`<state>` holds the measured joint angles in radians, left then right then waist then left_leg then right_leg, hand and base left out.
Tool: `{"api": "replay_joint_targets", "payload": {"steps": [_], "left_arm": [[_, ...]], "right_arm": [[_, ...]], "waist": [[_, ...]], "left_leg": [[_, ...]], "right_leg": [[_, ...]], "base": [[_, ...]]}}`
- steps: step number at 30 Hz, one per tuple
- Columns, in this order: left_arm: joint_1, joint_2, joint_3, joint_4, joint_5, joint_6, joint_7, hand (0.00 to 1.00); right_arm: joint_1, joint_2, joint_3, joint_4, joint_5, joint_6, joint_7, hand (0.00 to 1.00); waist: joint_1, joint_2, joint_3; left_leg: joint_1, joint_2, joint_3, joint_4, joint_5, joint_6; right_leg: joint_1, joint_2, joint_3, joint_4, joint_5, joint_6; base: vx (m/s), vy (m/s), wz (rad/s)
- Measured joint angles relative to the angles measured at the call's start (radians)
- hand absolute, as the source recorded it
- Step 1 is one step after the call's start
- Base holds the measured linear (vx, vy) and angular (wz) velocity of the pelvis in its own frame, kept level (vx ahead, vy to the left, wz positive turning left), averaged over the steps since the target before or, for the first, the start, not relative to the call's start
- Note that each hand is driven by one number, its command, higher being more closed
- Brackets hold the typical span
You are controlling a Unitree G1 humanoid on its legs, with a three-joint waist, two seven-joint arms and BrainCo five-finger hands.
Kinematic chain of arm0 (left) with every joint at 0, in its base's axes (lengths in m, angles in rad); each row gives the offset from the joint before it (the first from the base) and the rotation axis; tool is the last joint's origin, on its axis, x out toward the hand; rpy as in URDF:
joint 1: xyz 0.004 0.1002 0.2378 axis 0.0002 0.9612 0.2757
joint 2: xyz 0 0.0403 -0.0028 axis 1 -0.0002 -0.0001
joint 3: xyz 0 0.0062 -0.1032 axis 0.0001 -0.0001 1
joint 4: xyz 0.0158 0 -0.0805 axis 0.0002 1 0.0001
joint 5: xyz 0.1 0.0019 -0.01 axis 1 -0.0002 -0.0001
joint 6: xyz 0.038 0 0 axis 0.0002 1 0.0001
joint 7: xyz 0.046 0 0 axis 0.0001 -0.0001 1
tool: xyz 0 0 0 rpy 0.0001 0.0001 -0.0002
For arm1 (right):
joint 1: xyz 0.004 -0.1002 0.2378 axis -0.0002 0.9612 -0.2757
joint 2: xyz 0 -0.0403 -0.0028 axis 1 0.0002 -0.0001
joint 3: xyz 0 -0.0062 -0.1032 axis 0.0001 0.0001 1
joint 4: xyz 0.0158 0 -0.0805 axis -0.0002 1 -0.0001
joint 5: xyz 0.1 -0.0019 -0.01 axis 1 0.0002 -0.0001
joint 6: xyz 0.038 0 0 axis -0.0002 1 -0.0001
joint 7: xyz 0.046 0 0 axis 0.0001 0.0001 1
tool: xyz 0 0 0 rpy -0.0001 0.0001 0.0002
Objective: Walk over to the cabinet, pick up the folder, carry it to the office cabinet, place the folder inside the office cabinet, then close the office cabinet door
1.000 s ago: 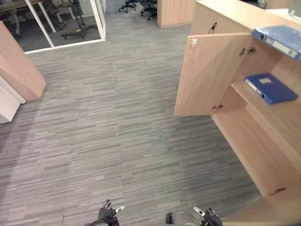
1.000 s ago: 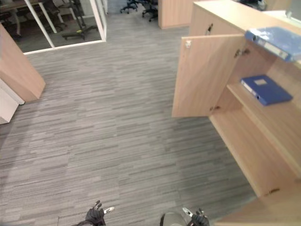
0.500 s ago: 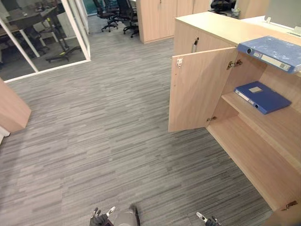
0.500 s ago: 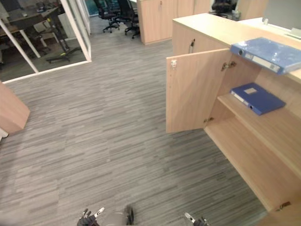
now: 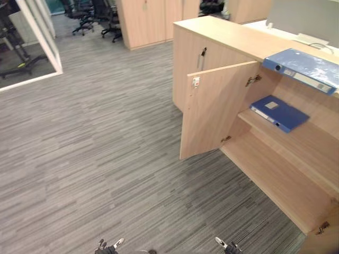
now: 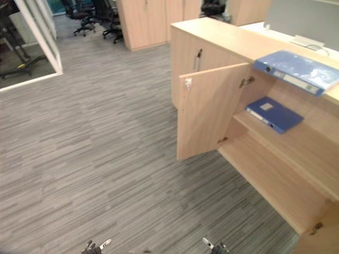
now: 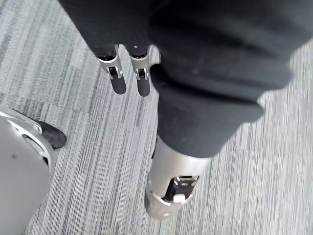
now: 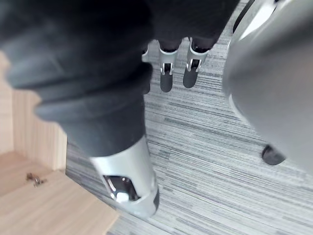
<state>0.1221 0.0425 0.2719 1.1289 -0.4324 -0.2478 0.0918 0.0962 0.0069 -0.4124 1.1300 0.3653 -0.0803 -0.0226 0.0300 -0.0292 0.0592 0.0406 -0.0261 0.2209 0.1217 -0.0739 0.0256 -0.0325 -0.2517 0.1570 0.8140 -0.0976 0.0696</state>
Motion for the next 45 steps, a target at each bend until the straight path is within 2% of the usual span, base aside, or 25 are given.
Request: {"api": "replay_joint_targets", "payload": {"steps": [1, 3, 4, 6, 7, 10, 13, 17, 18, 20, 21, 22, 23, 24, 25, 26, 28, 29, 30, 32, 33, 34, 36, 40, 45], "left_arm": [[-0.002, -0.002, -0.002, 0.009, 0.008, 0.003, 0.001, 0.0], [-0.004, -0.008, -0.002, 0.01, 0.013, 0.003, 0.001, 0.0], [-0.007, -0.01, 0.003, 0.009, 0.028, 0.002, 0.001, 0.0], [-0.012, -0.011, 0.026, 0.0, 0.031, 0.002, 0.001, 0.0], [-0.01, -0.04, 0.048, -0.001, 0.03, 0.002, 0.004, 0.0], [-0.022, -0.066, 0.094, -0.013, 0.032, 0.0, 0.009, 0.0], [-0.028, -0.074, 0.109, -0.015, 0.033, 0.001, 0.01, 0.0], [-0.055, -0.084, 0.108, -0.017, 0.043, 0.002, 0.007, 0.0], [-0.062, -0.085, 0.108, -0.02, 0.043, 0.003, 0.006, 0.0], [-0.063, -0.084, 0.134, -0.054, 0.038, 0.005, -0.002, 0.0], [-0.058, -0.088, 0.145, -0.064, 0.038, 0.006, -0.002, 0.0], [-0.046, -0.097, 0.163, -0.076, 0.033, 0.006, -0.002, 0.0], [-0.037, -0.1, 0.167, -0.082, 0.028, 0.005, -0.002, 0.0], [-0.024, -0.096, 0.172, -0.083, 0.025, 0.005, -0.001, 0.0], [-0.016, -0.093, 0.172, -0.088, 0.02, 0.005, -0.001, 0.0], [-0.014, -0.093, 0.172, -0.091, 0.019, 0.005, -0.001, 0.0], [0.002, -0.095, 0.171, -0.091, 0.002, 0.004, 0.001, 0.0], [0.004, -0.097, 0.173, -0.095, -0.01, 0.002, 0.002, 0.0], [0.007, -0.097, 0.168, -0.1, -0.019, -0.001, 0.002, 0.0], [0.004, -0.097, 0.141, -0.099, -0.024, -0.005, 0.003, 0.0], [0.017, -0.098, 0.133, -0.098, -0.028, -0.011, 0.002, 0.0], [0.004, -0.073, 0.133, -0.088, -0.041, -0.01, 0.002, 0.0], [-0.015, -0.044, 0.116, -0.073, -0.036, -0.01, 0.002, 0.0], [-0.017, -0.009, 0.084, -0.009, -0.014, -0.005, 0.003, 0.0], [-0.001, 0.02, 0.004, 0.004, -0.004, -0.004, 0.002, 0.0]], "right_arm": [[0.006, -0.004, 0.005, -0.001, -0.007, 0.0, 0.0, 0.0], [0.016, -0.003, 0.005, -0.011, -0.013, -0.003, 0.0, 0.0], [0.019, -0.002, 0.006, -0.018, -0.011, -0.005, -0.001, 0.0], [0.024, 0.009, 0.015, -0.028, 0.005, -0.009, -0.001, 0.0], [0.04, -0.001, 0.009, -0.036, 0.038, -0.018, -0.001, 0.0], [0.038, -0.003, 0.005, -0.045, 0.096, -0.031, -0.003, 0.0], [0.046, -0.003, 0.003, -0.049, 0.126, -0.03, -0.009, 0.0], [0.055, 0.002, -0.005, -0.057, 0.13, -0.029, -0.01, 0.0], [0.054, 0.009, -0.029, -0.057, 0.13, -0.028, -0.01, 0.0], [0.07, 0.016, -0.038, -0.059, 0.162, -0.028, -0.011, 0.0], [0.077, 0.016, -0.035, -0.064, 0.165, -0.028, -0.011, 0.0], [0.094, 0.008, -0.019, -0.078, 0.166, -0.028, -0.011, 0.0], [0.096, 0.004, -0.015, -0.078, 0.164, -0.028, -0.011, 0.0], [0.099, -0.001, 0.015, -0.078, 0.164, -0.028, -0.013, 0.0], [0.093, -0.007, 0.053, -0.087, 0.161, -0.028, -0.017, 0.0], [0.091, -0.006, 0.054, -0.094, 0.16, -0.028, -0.019, 0.0], [0.053, -0.009, 0.053, -0.083, 0.122, -0.024, -0.023, 0.0], [0.044, -0.009, 0.054, -0.076, 0.119, -0.024, -0.023, 0.0], [0.032, -0.007, 0.054, -0.073, 0.109, -0.021, -0.026, 0.0], [0.019, -0.008, 0.056, -0.074, 0.08, -0.02, -0.026, 0.0], [0.009, -0.013, 0.07, -0.075, 0.07, -0.021, -0.026, 0.0], [-0.005, 0.003, 0.093, -0.067, 0.058, -0.02, -0.028, 0.0], [-0.006, 0.025, 0.092, -0.065, 0.045, -0.02, -0.026, 0.0], [-0.038, 0.027, 0.086, -0.027, 0.044, -0.02, -0.016, 0.0], [-0.039, 0.014, 0.084, -0.001, 0.042, -0.018, 0.0, 0.0]], "waist": [[-0.012, 0.008, 0.004], [-0.024, 0.008, 0.007], [-0.028, 0.008, 0.011], [-0.028, -0.013, 0.031], [-0.033, 0.017, 0.019], [-0.031, 0.035, 0.03], [-0.029, 0.041, 0.038], [-0.042, 0.05, 0.044], [-0.04, 0.05, 0.045], [-0.045, 0.044, 0.047], [-0.044, 0.047, 0.049], [-0.043, 0.056, 0.05], [-0.041, 0.067, 0.047], [-0.035, 0.064, 0.05], [-0.02, 0.057, 0.046], [-0.013, 0.056, 0.046], [0.016, 0.048, 0.052], [0.021, 0.046, 0.053], [0.03, 0.04, 0.057], [0.042, 0.042, 0.055], [0.044, 0.049, 0.05], [0.042, 0.028, 0.042], [0.021, -0.013, 0.026], [0.03, -0.019, 0.01], [0.028, -0.015, -0.011]], "left_leg": [[0.034, 0.009, -0.001, -0.021, 0.0, -0.001], [0.073, 0.032, 0.002, -0.045, 0.0, -0.018], [0.087, 0.047, 0.008, -0.052, -0.006, -0.034], [0.122, 0.04, 0.011, -0.06, -0.029, -0.056], [0.14, 0.057, 0.004, -0.082, -0.03, -0.065], [0.141, 0.128, 0.028, -0.116, -0.01, -0.115], [0.182, 0.173, 0.063, -0.122, -0.028, -0.125], [0.221, 0.2, 0.086, -0.114, -0.043, -0.146], [0.207, 0.212, 0.095, -0.07, -0.06, -0.165], [0.073, 0.27, 0.079, 0.295, -0.126, -0.157], [0.035, 0.293, 0.067, 0.407, -0.126, -0.156], [-0.03, 0.342, 0.033, 0.607, -0.092, -0.139], [-0.053, 0.366, 0.022, 0.687, -0.056, -0.138], [-0.096, 0.397, 0.003, 0.826, 0.058, -0.138], [-0.15, 0.402, -0.01, 0.935, 0.012, -0.126], [-0.177, 0.396, -0.01, 0.966, -0.029, -0.116], [-0.276, 0.318, -0.013, 0.916, -0.156, -0.085], [-0.292, 0.301, -0.017, 0.884, -0.17, -0.076], [-0.324, 0.244, -0.051, 0.757, -0.183, -0.071], [-0.312, 0.168, -0.176, 0.454, -0.155, -0.086], [-0.303, 0.153, -0.281, 0.29, -0.058, -0.108], [-0.303, 0.126, -0.284, 0.316, -0.021, -0.138], [-0.301, 0.099, -0.277, 0.305, -0.027, -0.131], [-0.226, 0.064, -0.204, 0.259, -0.041, -0.091], [-0.103, 0.037, -0.15, 0.133, -0.04, -0.082]], "right_leg": [[-0.046, 0.003, -0.071, 0.053, -0.093, -0.01], [-0.099, 0.021, -0.176, 0.002, -0.178, -0.016], [-0.126, 0.04, -0.213, -0.099, -0.19, -0.017], [-0.122, 0.05, -0.237, -0.308, -0.141, -0.003], [-0.101, 0.079, -0.262, -0.349, -0.138, -0.009], [-0.125, 0.157, -0.285, -0.379, -0.118, -0.027], [-0.101, 0.17, -0.407, -0.389, -0.112, -0.033], [-0.058, 0.188, -0.45, -0.413, -0.134, -0.057], [-0.038, 0.198, -0.452, -0.445, -0.145, -0.069], [0.041, 0.21, -0.451, -0.527, -0.129, -0.073], [0.066, 0.217, -0.449, -0.543, -0.128, -0.074], [0.116, 0.243, -0.437, -0.57, -0.129, -0.076], [0.14, 0.257, -0.423, -0.582, -0.133, -0.083], [0.183, 0.276, -0.379, -0.606, -0.138, -0.092], [0.21, 0.28, -0.327, -0.619, -0.147, -0.107], [0.216, 0.277, -0.298, -0.626, -0.152, -0.115], [0.235, 0.23, -0.19, -0.636, -0.145, -0.104], [0.24, 0.216, -0.17, -0.637, -0.145, -0.103], [0.262, 0.175, -0.144, -0.64, -0.143, -0.1], [0.278, 0.129, -0.117, -0.64, -0.142, -0.062], [0.288, 0.126, -0.095, -0.651, -0.155, -0.013], [0.292, 0.098, -0.073, -0.662, -0.158, 0.008], [0.257, 0.08, -0.053, -0.635, -0.089, -0.004], [0.224, 0.028, 0.058, -0.601, 0.02, 0.001], [0.115, 0.004, 0.143, -0.422, 0.034, 0.009]], "base": [[0.1, -0.013, -0.16], [0.09, -0.106, -0.09], [0.09, -0.166, -0.12], [0.12, -0.232, -0.15], [0.19, -0.251, -0.15], [0.15, -0.198, -0.39], [0.11, -0.136, -0.57], [0.09, -0.032, -0.12], [0.2, -0.061, -0.01], [0.25, -0.118, -0.05], [0.24, -0.113, -0.18], [0.2, -0.059, -0.27], [0.26, -0.035, -0.6], [0.28, 0.024, -0.95], [0.29, 0.041, -1.05], [0.31, 0.086, -1.22], [0.37, 0.19, -1.41], [0.29, 0.208, -1.35], [0.3, 0.282, -1.11], [0.32, 0.323, -1.18], [0.35, 0.392, -1.15], [0.41, 0.455, -0.88], [0.31, 0.347, -0.18], [0.25, 0.262, -0.44], [0.11, 0.097, -0.72]]}}
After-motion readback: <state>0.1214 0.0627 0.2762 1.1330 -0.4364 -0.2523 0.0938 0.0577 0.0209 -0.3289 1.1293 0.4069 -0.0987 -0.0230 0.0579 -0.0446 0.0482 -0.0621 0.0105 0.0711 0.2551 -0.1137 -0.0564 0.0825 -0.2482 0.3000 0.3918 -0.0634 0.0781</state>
